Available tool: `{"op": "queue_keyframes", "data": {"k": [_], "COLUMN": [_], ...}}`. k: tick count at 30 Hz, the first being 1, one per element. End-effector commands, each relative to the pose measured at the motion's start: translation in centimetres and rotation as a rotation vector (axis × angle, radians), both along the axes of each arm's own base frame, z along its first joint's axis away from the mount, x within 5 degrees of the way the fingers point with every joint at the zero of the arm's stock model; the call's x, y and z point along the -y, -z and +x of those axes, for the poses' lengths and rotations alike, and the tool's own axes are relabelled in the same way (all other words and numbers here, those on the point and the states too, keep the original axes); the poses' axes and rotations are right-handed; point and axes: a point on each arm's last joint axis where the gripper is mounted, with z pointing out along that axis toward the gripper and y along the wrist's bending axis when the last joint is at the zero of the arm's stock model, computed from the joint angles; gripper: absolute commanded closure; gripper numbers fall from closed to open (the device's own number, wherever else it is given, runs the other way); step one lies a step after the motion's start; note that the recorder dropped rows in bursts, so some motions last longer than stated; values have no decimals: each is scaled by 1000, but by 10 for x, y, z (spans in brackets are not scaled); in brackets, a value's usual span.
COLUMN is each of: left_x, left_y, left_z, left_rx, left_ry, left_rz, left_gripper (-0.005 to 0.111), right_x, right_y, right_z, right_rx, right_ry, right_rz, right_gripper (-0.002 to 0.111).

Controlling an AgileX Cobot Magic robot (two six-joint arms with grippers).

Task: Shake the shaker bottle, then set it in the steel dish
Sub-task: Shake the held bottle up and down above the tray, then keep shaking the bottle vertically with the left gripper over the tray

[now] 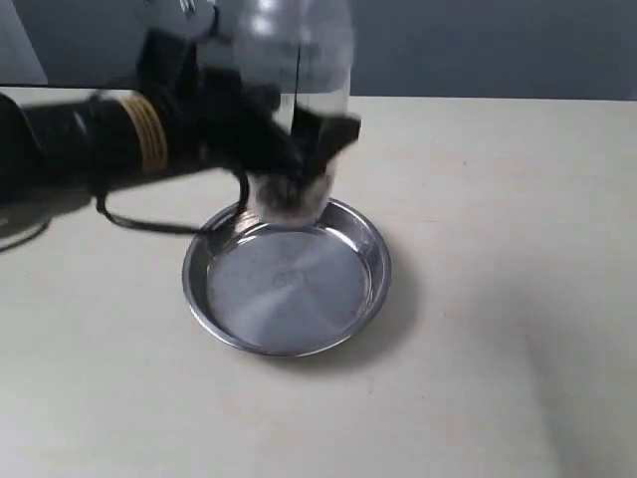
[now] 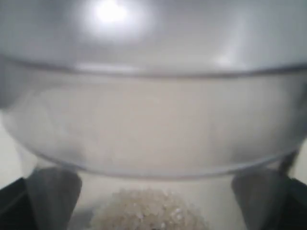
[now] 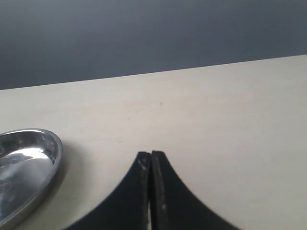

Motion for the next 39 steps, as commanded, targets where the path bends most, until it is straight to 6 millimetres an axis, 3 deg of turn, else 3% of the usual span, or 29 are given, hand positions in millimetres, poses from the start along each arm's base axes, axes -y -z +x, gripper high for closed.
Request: {"op": "queue_keyframes", "data": {"k": [1,3,4,6,9,10,11,14,15,16,17,18,19,20,21,24,25,26,27,28,29,30,31,32,34,35,36,37,39], "left_x": [-1,-4,-3,4,7,7,8,-1,-1,2,8,12,13,11,8,7,9,13,13,13,11,9,0,-4,1,2,1,0,-2], "left_y": [-4,49,58,36,-41,-45,-29,55,61,55,33,7,-50,-64,-37,41,46,21,-28,-43,-23,9,67,80,31,-25,-35,-29,16], "left_z": [-5,-8,-9,-8,-10,-10,-9,-1,2,4,4,2,2,3,7,3,3,3,-1,-5,-6,-6,-4,-2,4,3,2,0,-1], "left_rx": [-7,-172,-191,-79,175,166,107,-185,-206,-157,-44,66,251,261,90,-140,-134,-30,110,146,60,-38,-204,-246,-58,120,131,91,-66], "left_ry": [-10,-25,-19,31,78,65,47,-41,-58,-38,13,52,72,46,-21,-25,-10,15,29,31,12,4,-22,-44,-21,-5,-17,-29,-43], "left_rz": [32,126,106,0,-168,-153,-71,146,108,54,-21,-83,-156,-133,10,150,122,42,-40,-52,26,116,225,218,76,-32,-38,-10,119], "left_gripper": [106,106,106,106,106,106,106,106,106,106,106,106,106,106,106,106,106,106,106,106,106,106,106,106,106,106,106,106,106], "right_x": [0,0,0,0,0,0,0,0,0,0,0,0,0,0,0,0,0,0,0,0,0,0,0,0,0,0,0,0,0], "right_y": [-1,-1,-1,-1,-1,-1,-1,-1,-1,-1,-1,-1,-1,-1,-1,-1,-1,-1,-1,-1,-1,-1,-1,-1,-1,-1,-1,-1,-1], "right_z": [1,1,1,1,1,1,1,1,1,1,1,1,1,1,1,1,1,1,1,1,1,1,1,1,1,1,1,1,1], "right_rx": [11,11,11,11,11,11,11,11,11,11,9,9,9,9,9,9,9,9,9,9,9,9,9,9,9,9,9,9,9], "right_ry": [-2,-2,-2,-2,-2,-2,-2,-2,-2,-2,-2,-2,-2,-2,-2,-2,-2,-2,-2,-2,-2,-2,-2,-2,-2,-2,-2,-2,-2], "right_rz": [-5,-5,-5,-5,-5,-5,-5,-5,-5,-5,-5,-5,-8,-8,-8,-8,-8,-8,-8,-8,-8,-8,-8,-8,-8,-8,-8,-8,-8], "right_gripper": [109,109,109,109,109,109,109,109,109,109,109,109,109,109,109,109,109,109,109,109,109,109,109,109,109,109,109,109,109]}}
